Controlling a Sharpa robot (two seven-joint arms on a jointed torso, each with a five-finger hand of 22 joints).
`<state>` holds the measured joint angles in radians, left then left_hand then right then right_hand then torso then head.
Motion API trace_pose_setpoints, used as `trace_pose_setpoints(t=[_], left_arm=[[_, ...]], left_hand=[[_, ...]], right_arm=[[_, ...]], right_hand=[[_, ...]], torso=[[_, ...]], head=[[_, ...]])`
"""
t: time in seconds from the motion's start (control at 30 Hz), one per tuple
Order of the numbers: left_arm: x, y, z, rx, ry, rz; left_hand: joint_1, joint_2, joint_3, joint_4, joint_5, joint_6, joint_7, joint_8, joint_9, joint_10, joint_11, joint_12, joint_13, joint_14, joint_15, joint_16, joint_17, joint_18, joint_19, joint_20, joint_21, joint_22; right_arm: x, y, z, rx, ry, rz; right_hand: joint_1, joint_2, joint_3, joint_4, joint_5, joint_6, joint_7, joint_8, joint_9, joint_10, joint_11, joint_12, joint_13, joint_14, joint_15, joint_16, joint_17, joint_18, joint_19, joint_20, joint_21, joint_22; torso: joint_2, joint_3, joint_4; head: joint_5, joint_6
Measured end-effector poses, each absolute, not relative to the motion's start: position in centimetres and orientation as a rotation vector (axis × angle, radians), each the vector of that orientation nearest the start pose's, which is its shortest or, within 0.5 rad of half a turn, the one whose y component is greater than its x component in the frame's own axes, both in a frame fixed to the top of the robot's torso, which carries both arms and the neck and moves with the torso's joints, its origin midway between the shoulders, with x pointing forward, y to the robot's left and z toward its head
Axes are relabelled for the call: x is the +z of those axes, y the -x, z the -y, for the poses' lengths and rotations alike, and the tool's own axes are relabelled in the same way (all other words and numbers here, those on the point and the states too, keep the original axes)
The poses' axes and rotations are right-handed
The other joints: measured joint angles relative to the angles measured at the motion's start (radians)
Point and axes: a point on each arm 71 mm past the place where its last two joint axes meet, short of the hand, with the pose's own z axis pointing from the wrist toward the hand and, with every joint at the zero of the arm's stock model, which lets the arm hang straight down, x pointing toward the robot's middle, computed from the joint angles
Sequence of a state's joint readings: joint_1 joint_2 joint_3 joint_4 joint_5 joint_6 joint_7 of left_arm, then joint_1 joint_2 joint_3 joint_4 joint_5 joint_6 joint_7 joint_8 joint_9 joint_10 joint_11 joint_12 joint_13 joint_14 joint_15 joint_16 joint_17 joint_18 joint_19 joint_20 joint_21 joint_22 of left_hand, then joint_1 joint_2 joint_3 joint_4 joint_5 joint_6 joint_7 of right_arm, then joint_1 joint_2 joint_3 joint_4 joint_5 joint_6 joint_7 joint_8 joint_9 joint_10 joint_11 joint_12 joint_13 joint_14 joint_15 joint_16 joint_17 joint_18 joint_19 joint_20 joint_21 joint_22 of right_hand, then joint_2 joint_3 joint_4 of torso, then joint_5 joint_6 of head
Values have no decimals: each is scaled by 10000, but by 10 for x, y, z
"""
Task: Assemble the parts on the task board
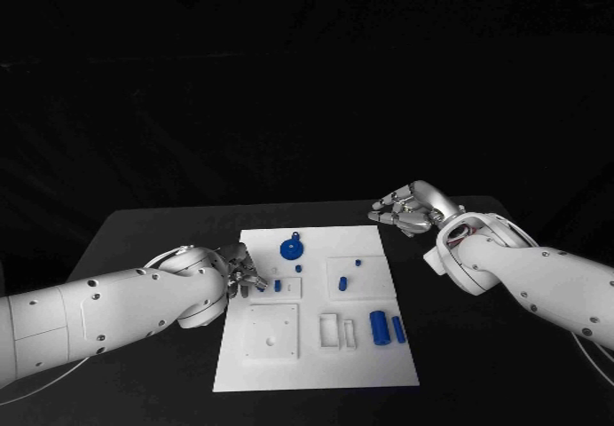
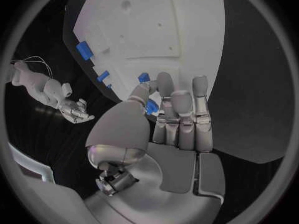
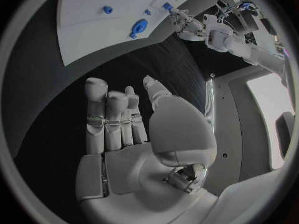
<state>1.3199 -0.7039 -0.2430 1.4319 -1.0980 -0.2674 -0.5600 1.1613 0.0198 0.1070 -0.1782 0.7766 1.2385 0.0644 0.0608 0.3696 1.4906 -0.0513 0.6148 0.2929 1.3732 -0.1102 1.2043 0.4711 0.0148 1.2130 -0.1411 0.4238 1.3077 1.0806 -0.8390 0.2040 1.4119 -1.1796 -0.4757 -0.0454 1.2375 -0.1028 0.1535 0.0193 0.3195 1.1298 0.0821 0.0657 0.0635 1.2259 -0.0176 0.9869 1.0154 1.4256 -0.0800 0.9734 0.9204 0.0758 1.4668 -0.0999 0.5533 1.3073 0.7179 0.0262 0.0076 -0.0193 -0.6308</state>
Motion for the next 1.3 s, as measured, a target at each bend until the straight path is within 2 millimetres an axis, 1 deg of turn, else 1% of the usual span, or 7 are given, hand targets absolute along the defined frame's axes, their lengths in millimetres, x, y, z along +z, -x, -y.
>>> trace_pose_setpoints(t=[0.3,0.57,0.67,0.83,0.87,0.9,1.3], left_arm=[[-224,-499,-192,-3038,2813,-20331],[-224,-499,-193,-2998,2691,-20372],[-224,-499,-193,-2986,2646,-20398],[-223,-499,-193,-2965,2589,-20437],[-223,-499,-193,-2961,2574,-20448],[-223,-499,-193,-2958,2564,-20454],[-224,-499,-192,-2961,2440,-20549]], left_hand=[[5,-1,27,-27,-74,0,0,36,-26,0,0,0,1,-23,-28,0,0,0,0,0,0,-1],[152,-148,-38,-32,-161,0,0,39,-26,-1,0,109,48,6,-56,70,15,-1,0,0,0,-2],[163,-159,-84,-24,-221,0,0,39,-14,0,0,149,81,8,-57,70,31,0,0,0,0,-2],[163,-159,-168,60,-226,2,-2,37,1,0,0,236,140,12,-59,155,49,0,0,0,0,-3],[163,-159,-175,77,-226,28,-28,33,5,0,0,241,158,71,-118,193,51,1,0,0,0,-3],[163,-159,-158,95,-228,37,-37,21,5,0,0,241,171,85,-132,225,51,1,0,0,0,-3],[161,-161,-119,261,-307,59,-59,42,45,0,0,467,376,126,-163,418,109,1,-36,36,38,-4]], right_arm=[[-156,-517,250,7505,-3288,-14483],[-156,-517,250,7496,-3290,-14483],[-156,-517,250,7495,-3291,-14483],[-156,-517,250,7493,-3292,-14484],[-156,-517,250,7493,-3292,-14485],[-156,-517,250,7493,-3293,-14485],[-156,-517,250,7494,-3294,-14487]], right_hand=[[0,0,0,0,0,0,0,0,0,0,0,0,0,0,0,0,0,-1,0,0,0,0],[0,0,0,0,0,0,0,0,0,0,0,0,0,0,0,0,0,-1,0,0,0,0],[0,0,0,0,-1,0,0,0,0,0,0,0,0,0,0,0,-11,0,0,0,0,2],[0,0,0,0,-1,0,0,0,0,0,0,0,0,0,0,0,-12,-1,0,0,0,8],[0,0,0,0,-1,0,0,0,0,0,0,0,0,0,0,0,-12,-1,0,0,0,8],[0,0,0,0,0,0,0,0,0,0,0,0,0,0,0,0,-11,0,0,0,0,8],[0,0,0,0,21,0,0,0,0,0,0,0,-2,0,0,0,-11,0,0,0,0,7]], torso=[[-1,-3,1],[-1,-9,1],[-1,-11,2],[-1,-11,3],[-1,-11,3],[-1,-11,3],[-1,0,-5]], head=[[-5,-9],[-5,-12],[0,-14],[6,-27],[7,-27],[7,-27],[-3,-12]])
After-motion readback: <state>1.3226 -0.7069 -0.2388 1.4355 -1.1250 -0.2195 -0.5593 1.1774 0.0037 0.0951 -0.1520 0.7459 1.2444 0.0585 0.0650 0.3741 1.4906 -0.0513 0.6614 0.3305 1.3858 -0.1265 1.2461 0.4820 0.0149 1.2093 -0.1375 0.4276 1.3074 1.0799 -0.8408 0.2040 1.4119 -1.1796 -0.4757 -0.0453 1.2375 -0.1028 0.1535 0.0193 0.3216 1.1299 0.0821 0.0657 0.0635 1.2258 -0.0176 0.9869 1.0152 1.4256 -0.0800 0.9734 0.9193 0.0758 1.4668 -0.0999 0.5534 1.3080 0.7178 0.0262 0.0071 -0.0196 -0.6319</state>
